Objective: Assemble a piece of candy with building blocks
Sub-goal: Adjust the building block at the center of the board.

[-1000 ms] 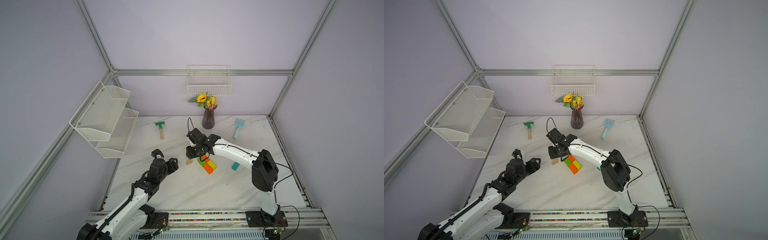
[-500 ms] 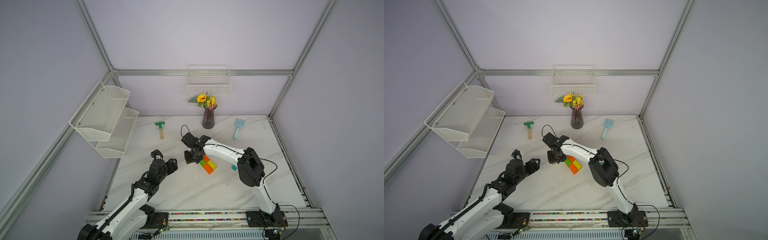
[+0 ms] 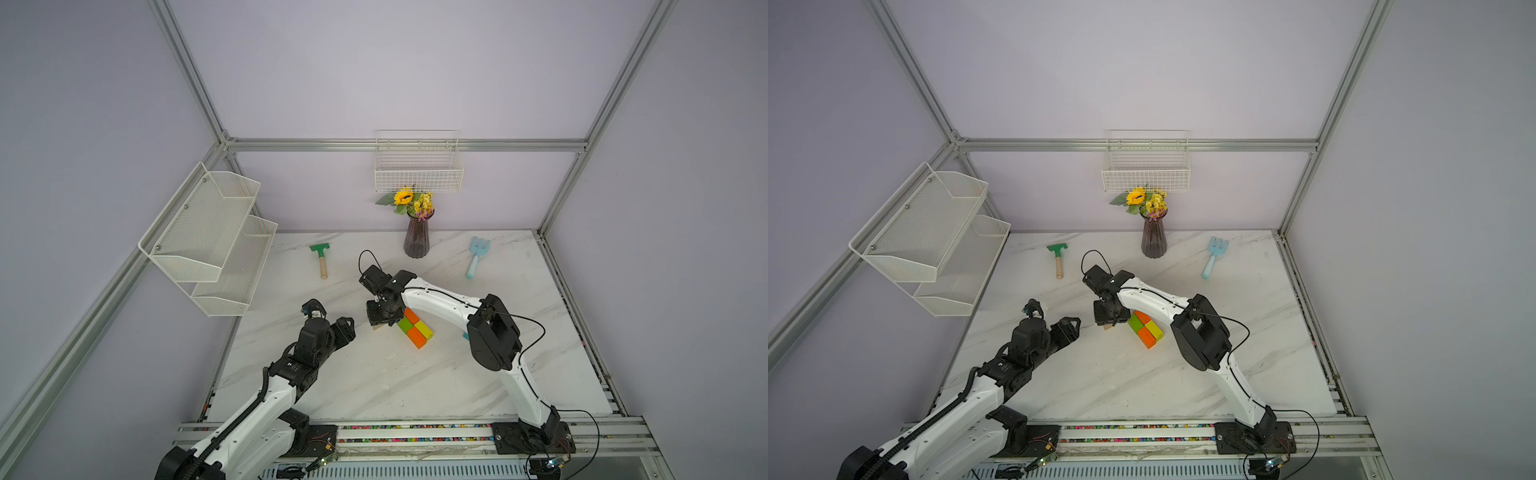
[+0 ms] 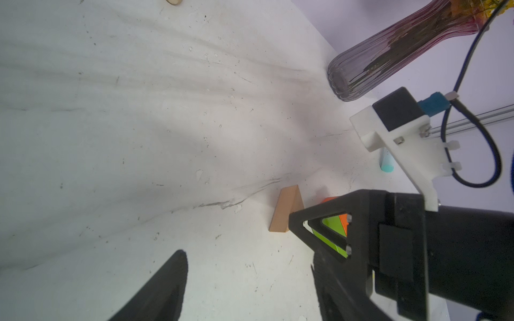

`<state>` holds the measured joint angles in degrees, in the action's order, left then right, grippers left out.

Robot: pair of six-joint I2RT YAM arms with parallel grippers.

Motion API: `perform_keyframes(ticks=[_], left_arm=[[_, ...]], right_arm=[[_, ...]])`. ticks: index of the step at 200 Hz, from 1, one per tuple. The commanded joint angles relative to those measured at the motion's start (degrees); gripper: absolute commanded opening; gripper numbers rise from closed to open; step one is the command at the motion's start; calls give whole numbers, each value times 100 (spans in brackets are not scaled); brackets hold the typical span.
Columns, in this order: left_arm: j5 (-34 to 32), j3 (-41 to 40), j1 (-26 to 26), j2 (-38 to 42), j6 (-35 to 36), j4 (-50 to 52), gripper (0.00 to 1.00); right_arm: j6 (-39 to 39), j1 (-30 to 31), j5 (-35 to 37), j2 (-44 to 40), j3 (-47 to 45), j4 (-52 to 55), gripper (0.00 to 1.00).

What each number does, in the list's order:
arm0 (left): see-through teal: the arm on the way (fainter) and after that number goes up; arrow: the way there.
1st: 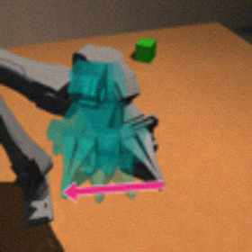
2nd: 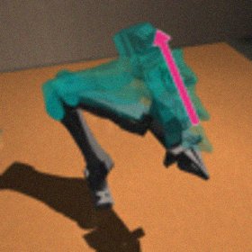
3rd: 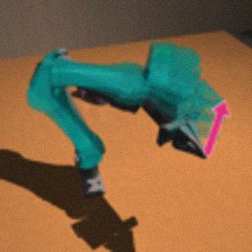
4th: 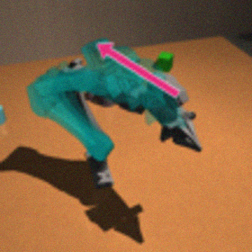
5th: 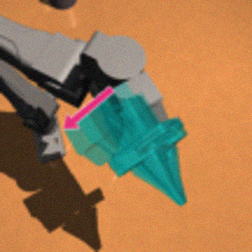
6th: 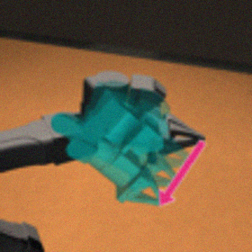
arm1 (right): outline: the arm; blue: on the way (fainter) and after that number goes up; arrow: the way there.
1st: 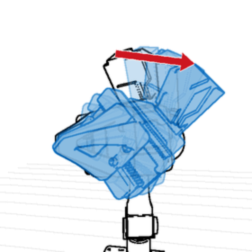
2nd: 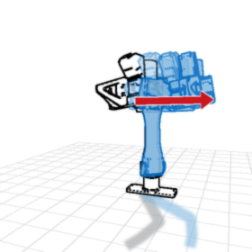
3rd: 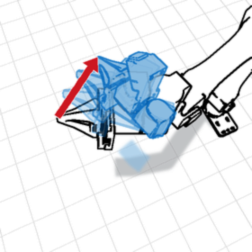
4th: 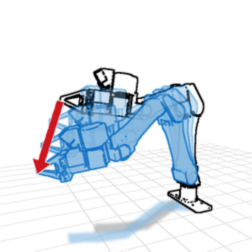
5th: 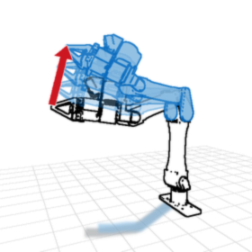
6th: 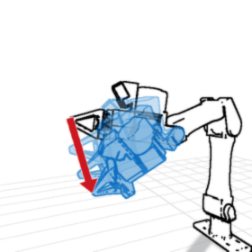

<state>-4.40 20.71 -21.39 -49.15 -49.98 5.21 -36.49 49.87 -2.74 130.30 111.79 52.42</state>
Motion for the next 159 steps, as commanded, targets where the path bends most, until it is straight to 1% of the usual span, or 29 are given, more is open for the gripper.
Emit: perform_keyframes(ticks=[1,95,115,159], left_arm=[[44,-24,35,-12,-39,-215,72],[124,-106,39,-108,-91,-350,72],[143,-100,38,-122,-100,-359,72],[183,-118,38,-155,-118,-417,72]], right_arm=[[-86,-29,126,134,152,148,46],[-26,-26,161,359,311,304,45],[-29,-32,204,374,307,288,43],[-51,-47,209,439,475,229,35]])
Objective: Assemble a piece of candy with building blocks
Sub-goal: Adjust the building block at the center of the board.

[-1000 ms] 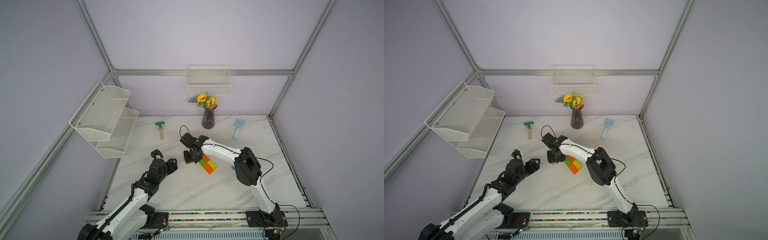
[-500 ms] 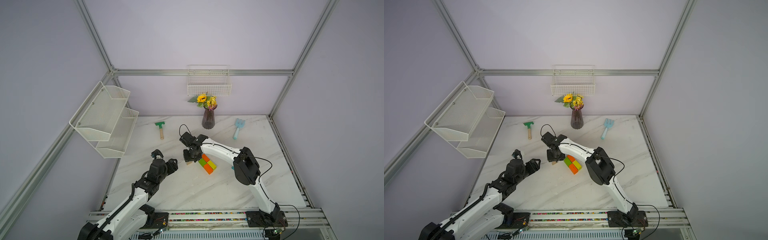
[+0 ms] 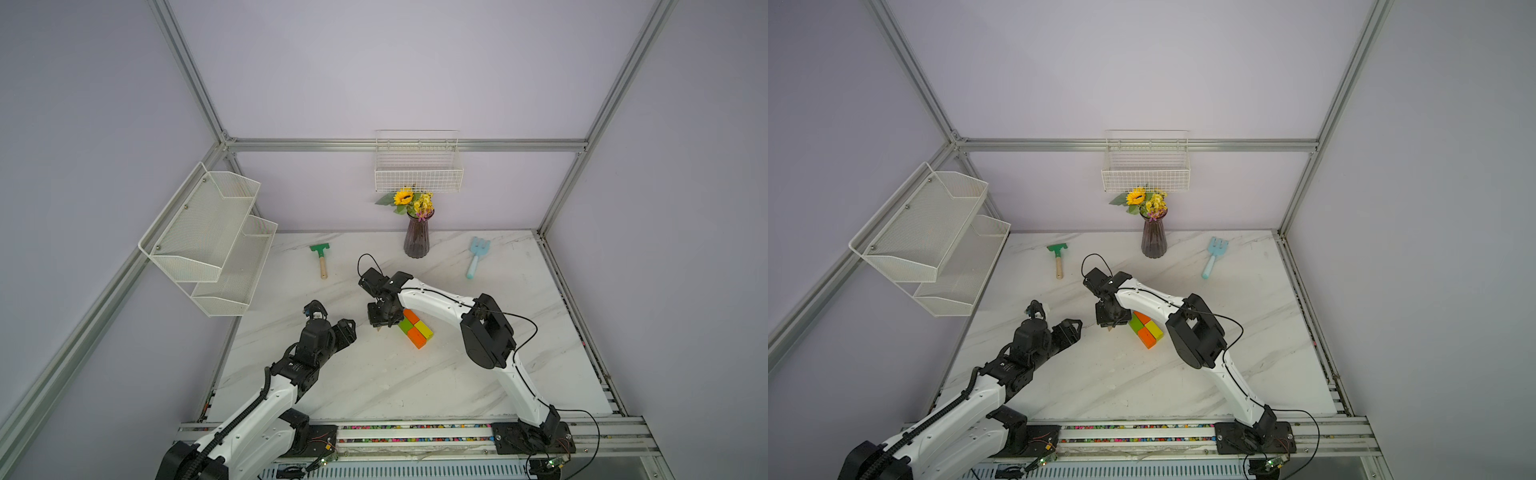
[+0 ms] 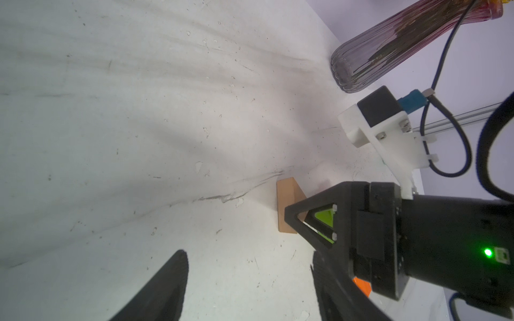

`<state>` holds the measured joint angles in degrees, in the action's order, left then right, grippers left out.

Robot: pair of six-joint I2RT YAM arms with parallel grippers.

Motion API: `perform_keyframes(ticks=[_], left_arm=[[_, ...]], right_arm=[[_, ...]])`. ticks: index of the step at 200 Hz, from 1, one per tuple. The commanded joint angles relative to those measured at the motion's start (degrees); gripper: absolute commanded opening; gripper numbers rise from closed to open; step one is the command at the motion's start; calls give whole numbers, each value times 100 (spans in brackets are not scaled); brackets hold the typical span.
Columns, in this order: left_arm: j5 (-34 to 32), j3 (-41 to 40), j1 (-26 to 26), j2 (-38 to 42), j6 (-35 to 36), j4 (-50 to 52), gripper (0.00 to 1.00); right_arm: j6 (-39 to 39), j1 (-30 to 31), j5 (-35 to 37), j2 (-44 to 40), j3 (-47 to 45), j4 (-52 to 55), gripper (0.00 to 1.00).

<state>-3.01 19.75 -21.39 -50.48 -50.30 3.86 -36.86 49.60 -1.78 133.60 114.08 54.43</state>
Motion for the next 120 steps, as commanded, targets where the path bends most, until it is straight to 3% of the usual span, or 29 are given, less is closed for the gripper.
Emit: perform_keyframes(ticks=[1,82,120], left_arm=[[45,-23,38,-27,-85,-285,72],[295,-32,38,-258,-138,-485,71],[674,-34,38,-626,-208,-921,52]], right_arm=[[-14,-21,110,115,254,21,35],[-87,-214,222,205,408,-130,33],[21,-230,569,-669,-142,-889,35]])
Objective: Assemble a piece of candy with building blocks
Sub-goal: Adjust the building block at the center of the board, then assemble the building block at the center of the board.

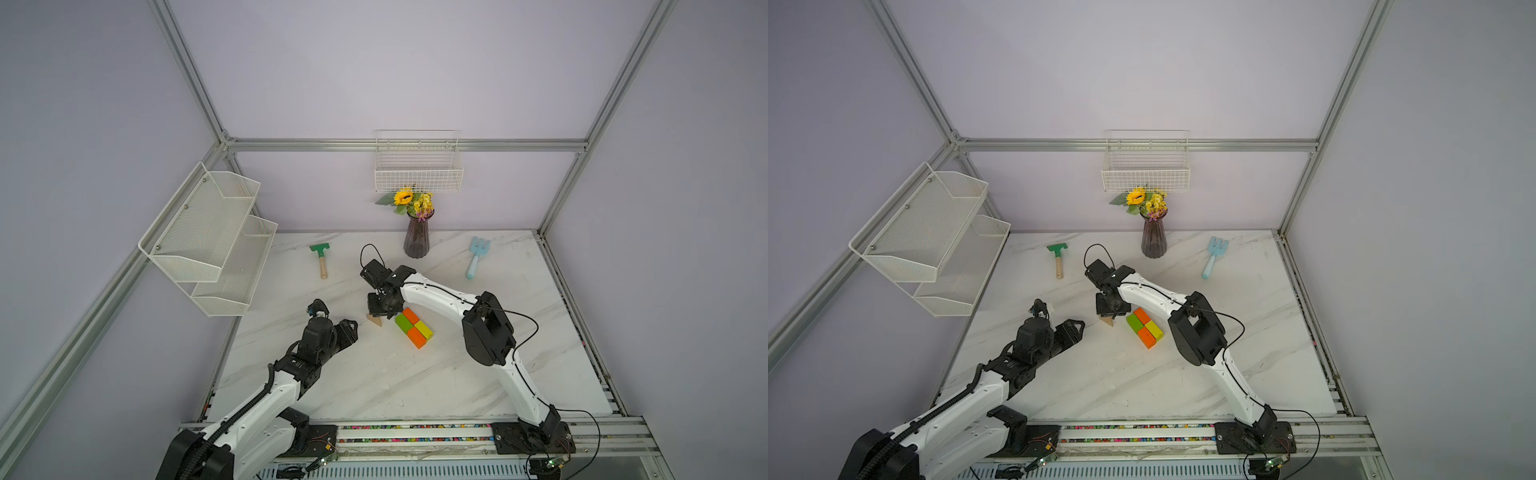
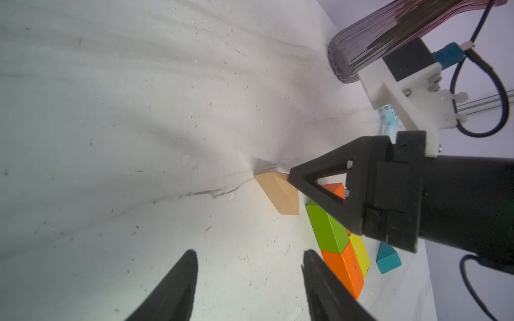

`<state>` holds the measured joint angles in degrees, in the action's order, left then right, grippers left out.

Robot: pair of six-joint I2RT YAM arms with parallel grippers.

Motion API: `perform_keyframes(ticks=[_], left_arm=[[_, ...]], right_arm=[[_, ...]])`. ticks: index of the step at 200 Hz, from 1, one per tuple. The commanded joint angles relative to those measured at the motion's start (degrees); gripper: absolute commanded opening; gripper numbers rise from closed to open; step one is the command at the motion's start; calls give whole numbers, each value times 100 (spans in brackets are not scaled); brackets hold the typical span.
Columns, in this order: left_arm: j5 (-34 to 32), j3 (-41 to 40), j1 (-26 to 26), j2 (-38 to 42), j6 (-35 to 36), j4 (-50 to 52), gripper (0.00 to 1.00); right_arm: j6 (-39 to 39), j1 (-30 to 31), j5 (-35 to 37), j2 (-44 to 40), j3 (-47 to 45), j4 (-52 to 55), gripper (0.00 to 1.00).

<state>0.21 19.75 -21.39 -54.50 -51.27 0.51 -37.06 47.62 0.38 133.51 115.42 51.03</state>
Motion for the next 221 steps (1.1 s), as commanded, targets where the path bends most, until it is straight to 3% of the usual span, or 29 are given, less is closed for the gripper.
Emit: perform_keyframes(ticks=[1,18,33,66,85,221], left_arm=[[386,-37,42,-243,-112,-618,52],[752,-51,35,-609,-214,-1100,42],[917,7,21,-1002,-285,-1322,27],[1066,225,-82,-1644,-340,-1663,5],[1030,448,-171,-2025,-347,-1732,3],[1036,1865,-498,-4236,-284,-2462,0]], right_arm=[[41,-32,368,-687,-283,-558,35],[32,-94,596,-1050,-491,-726,34],[70,-199,749,-1354,-731,-861,29],[310,-604,575,-1909,-1415,-1197,7],[429,-778,445,-2151,-1799,-1358,1],[535,-966,578,-3283,-3360,-1619,1]])
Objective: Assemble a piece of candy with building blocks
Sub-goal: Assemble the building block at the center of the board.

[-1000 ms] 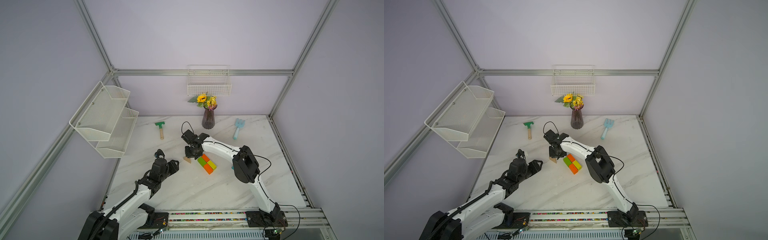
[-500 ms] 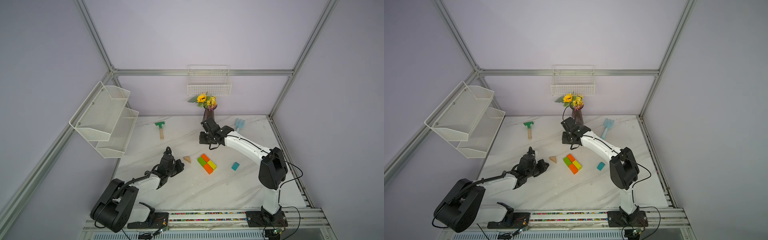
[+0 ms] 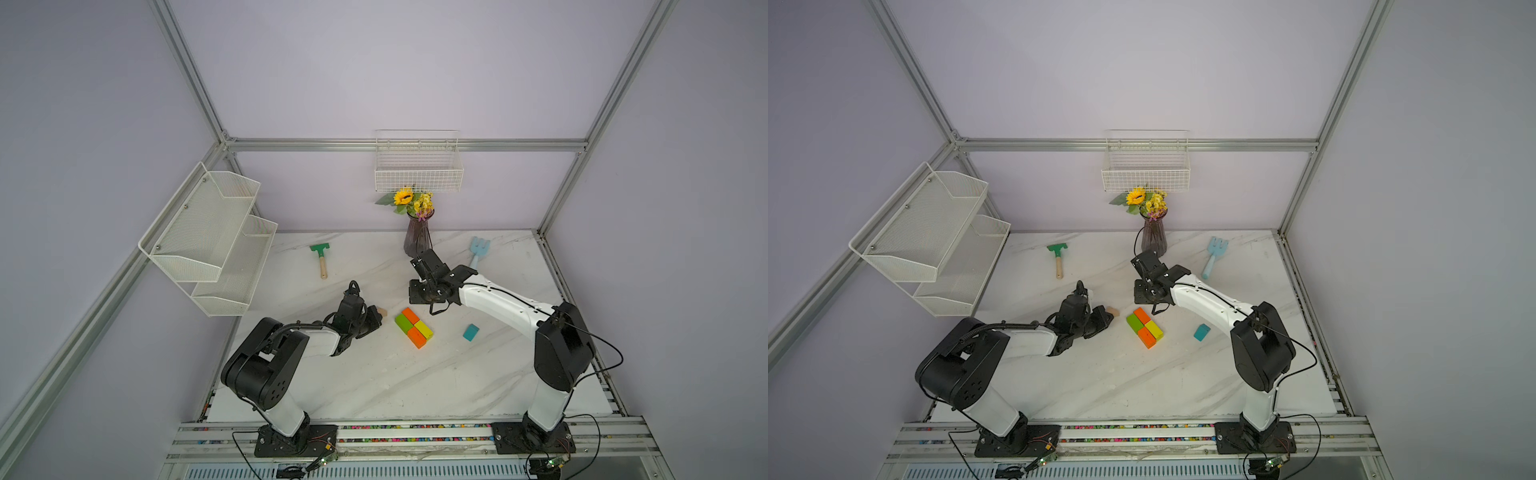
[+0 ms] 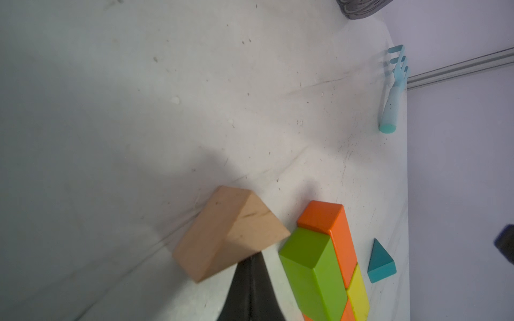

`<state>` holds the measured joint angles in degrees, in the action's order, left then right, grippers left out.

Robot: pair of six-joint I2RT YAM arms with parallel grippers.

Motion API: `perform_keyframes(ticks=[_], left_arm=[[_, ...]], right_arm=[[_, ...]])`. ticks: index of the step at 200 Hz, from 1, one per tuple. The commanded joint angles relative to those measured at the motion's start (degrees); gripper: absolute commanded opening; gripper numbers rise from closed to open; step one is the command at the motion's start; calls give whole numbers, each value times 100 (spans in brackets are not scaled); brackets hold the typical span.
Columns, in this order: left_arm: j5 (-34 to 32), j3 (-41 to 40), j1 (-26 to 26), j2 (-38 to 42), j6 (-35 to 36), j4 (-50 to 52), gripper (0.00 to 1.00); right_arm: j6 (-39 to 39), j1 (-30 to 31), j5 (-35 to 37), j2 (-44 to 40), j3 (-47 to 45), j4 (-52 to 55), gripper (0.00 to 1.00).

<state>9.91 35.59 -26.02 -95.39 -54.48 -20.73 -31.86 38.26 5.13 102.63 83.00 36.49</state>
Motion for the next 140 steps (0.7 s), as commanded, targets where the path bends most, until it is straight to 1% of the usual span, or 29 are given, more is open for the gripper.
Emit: perform_keyframes(ticks=[1,29,49,64,105,121,140], left_arm=[[69,290,-35,-151,44,-328,0],[65,452,-34,-91,170,-154,0],[-86,432,-35,257,372,283,0],[-246,331,-35,657,512,650,0],[-704,-149,-35,1768,527,1351,0],[-762,-312,-36,1857,495,1386,0],[-677,-409,-41,1730,389,1241,0]], right_arm=[[14,-30,103,-193,-123,-167,1],[12,-30,69,-270,-192,-199,0],[162,-29,-129,-189,-135,-311,1],[366,-33,-380,-46,23,-374,0],[896,-29,-575,716,752,-255,0],[1188,-32,-697,1090,1030,-203,0],[1390,-35,-666,1528,1278,-165,0]])
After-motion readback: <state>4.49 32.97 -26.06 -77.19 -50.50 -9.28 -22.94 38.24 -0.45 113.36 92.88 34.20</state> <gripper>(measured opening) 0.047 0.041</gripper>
